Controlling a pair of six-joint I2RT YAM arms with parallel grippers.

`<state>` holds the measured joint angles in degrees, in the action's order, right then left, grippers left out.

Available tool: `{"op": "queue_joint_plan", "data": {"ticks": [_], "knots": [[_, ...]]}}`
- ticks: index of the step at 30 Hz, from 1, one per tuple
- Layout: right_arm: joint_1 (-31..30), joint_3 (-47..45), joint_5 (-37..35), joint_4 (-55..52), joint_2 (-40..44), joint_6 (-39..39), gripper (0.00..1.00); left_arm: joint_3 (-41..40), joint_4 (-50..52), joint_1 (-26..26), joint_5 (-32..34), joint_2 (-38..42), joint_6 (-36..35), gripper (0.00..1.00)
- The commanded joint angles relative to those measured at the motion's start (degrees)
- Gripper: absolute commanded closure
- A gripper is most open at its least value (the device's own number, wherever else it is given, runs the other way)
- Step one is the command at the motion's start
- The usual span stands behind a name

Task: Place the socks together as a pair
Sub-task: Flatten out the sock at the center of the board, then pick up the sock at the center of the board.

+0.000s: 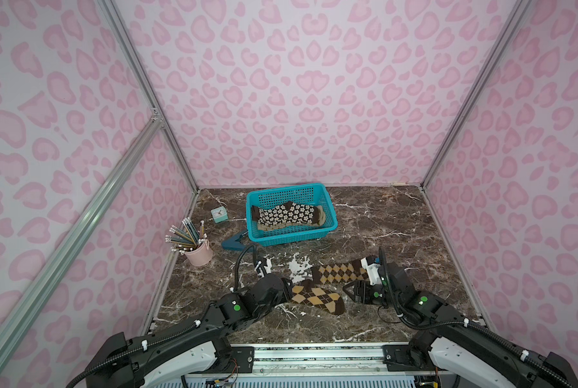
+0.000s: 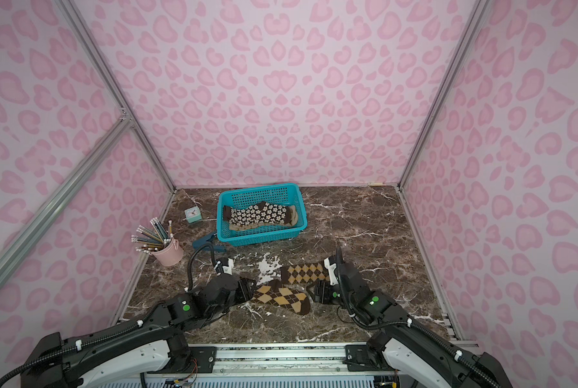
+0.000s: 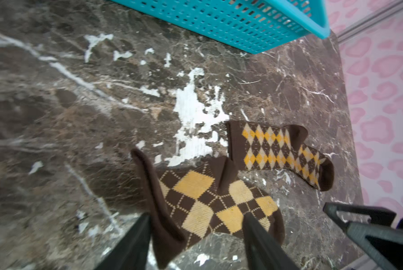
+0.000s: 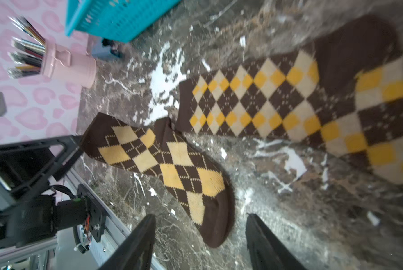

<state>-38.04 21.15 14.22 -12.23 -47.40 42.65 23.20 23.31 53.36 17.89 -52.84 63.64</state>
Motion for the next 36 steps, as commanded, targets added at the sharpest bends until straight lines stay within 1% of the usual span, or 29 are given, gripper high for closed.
{"op": "queue_joint_plan", "data": {"ticks": [1,2,3,5,7,10,11,13,15,18,20,23,25,26,28,30,34,36], "knots": [[-4.2,-1.3,-5.9,1.4,-0.7,4.8,0.35,0.9,8.1,-0.1,5.7,2.6,4.7,0.21],[-5.2,-1.9,-6.6,1.7,-1.0,5.5,0.35,1.7,10.3,-0.2,7.0,3.5,5.0,0.05],[-6.1,-2.2,-7.1,1.9,-1.4,6.0,0.35,2.4,11.5,-0.5,8.0,4.2,4.4,0.02],[-7.5,-2.1,-8.6,1.9,-2.7,6.5,0.35,3.2,11.7,-2.2,7.6,4.3,1.9,0.02],[-8.8,-1.6,-10.0,2.3,-4.6,6.6,0.36,3.6,10.5,-4.9,5.4,2.3,-1.4,0.02],[-10.1,-0.2,-10.9,3.1,-8.7,6.3,0.38,3.1,7.4,-8.3,1.4,-3.0,-5.9,0.01],[-10.8,0.5,-11.6,2.8,-10.3,6.2,0.39,2.9,6.5,-8.9,0.6,-4.9,-7.0,0.0],[-11.9,2.3,-13.3,0.6,-13.3,6.3,0.4,2.9,5.4,-9.3,-0.3,-8.2,-8.4,0.02],[-12.0,3.7,-12.7,-0.4,-16.0,5.9,0.41,2.5,3.0,-9.6,-2.2,-11.5,-9.8,0.09],[-13.6,4.1,-12.8,1.6,-19.3,6.2,0.42,1.4,-0.8,-9.9,-3.9,-15.7,-10.8,0.19],[-14.1,4.8,-13.1,1.9,-21.2,6.3,0.45,1.5,-2.3,-10.0,-4.7,-18.2,-11.5,0.32],[-14.7,6.0,-14.5,0.8,-23.9,6.3,0.52,1.0,-4.1,-10.0,-6.0,-20.3,-12.1,0.48],[-14.9,6.3,-15.4,0.2,-24.7,6.3,0.6,0.3,-5.4,-10.0,-6.9,-21.1,-12.4,0.59],[-14.9,6.4,-15.8,-0.1,-24.9,6.3,0.68,-0.3,-6.0,-10.1,-7.3,-21.4,-12.4,0.66],[-14.9,6.5,-16.1,-0.4,-24.5,6.6,0.83,-1.0,-6.6,-10.1,-7.7,-22.0,-12.8,0.83],[-15.0,6.6,-16.7,-1.1,-23.0,7.2,0.92,-0.8,-6.7,-10.0,-8.0,-21.9,-13.2,0.96],[-14.9,8.1,-19.8,-4.9,-16.7,7.5,0.99,2.1,-4.8,-9.6,-8.7,-18.4,-15.1,0.96],[-14.6,9.3,-22.0,-7.8,-13.1,7.5,1.0,5.3,-3.0,-8.1,-8.7,-16.5,-15.4,0.96]]}}
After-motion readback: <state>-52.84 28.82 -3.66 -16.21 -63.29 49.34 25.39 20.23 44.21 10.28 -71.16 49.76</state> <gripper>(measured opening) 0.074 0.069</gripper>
